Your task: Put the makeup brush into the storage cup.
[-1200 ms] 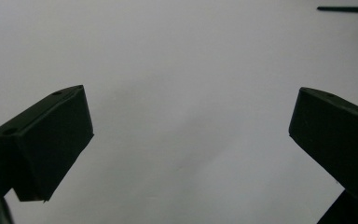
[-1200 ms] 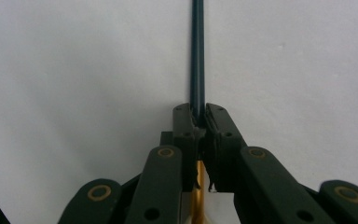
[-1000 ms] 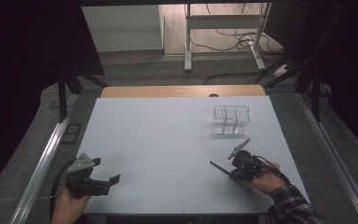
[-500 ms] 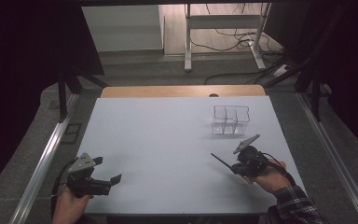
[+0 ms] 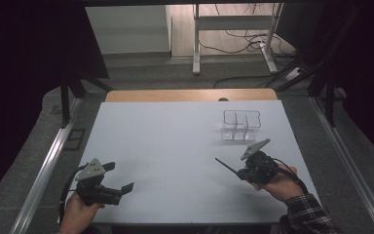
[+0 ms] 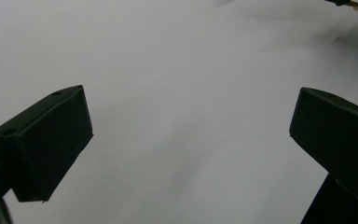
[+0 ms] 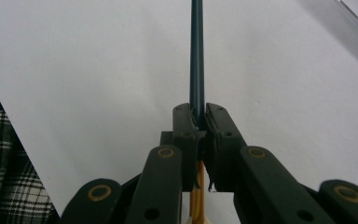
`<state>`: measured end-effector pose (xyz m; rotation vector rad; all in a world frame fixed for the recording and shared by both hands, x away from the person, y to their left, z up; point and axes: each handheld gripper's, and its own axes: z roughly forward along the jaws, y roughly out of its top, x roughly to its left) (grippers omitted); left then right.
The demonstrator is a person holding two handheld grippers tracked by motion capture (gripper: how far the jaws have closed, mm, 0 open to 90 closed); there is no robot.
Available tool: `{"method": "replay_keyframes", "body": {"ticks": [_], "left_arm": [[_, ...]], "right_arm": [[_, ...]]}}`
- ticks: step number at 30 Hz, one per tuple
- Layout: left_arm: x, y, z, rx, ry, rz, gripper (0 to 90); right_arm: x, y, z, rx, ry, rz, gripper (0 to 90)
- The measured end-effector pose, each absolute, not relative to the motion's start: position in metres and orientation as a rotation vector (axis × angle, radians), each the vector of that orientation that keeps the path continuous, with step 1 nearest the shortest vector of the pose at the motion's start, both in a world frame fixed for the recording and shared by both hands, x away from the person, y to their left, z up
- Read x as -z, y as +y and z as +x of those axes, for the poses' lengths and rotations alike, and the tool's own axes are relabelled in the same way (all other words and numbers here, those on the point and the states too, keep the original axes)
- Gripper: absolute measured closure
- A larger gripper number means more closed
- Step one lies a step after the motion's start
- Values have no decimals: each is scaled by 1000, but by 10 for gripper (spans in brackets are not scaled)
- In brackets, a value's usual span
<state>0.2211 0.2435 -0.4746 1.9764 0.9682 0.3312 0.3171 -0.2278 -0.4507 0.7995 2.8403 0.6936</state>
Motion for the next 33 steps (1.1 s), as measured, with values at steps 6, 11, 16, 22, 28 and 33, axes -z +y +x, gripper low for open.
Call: {"method": "replay_keyframes", "body": {"ticks": [6,11,16,22,28,33], "left_arm": [[475,229,227,-324,939,2038,0],[475,214,234,-324,943,2082,0],[474,202,240,-326,957,2110,0],[473,188,246,-284,923,2138,2],[472,174,252,-247,868,2162,0],[472,164,258,-202,823,2170,0]], "right_arm": [[448,-222,317,-695,2860,785,836],[447,-215,319,-694,2881,767,836],[446,-208,320,-682,2904,744,836],[443,-203,321,-679,2912,731,836],[441,-193,323,-676,2927,691,836],[441,-182,325,-666,2944,661,836]]}}
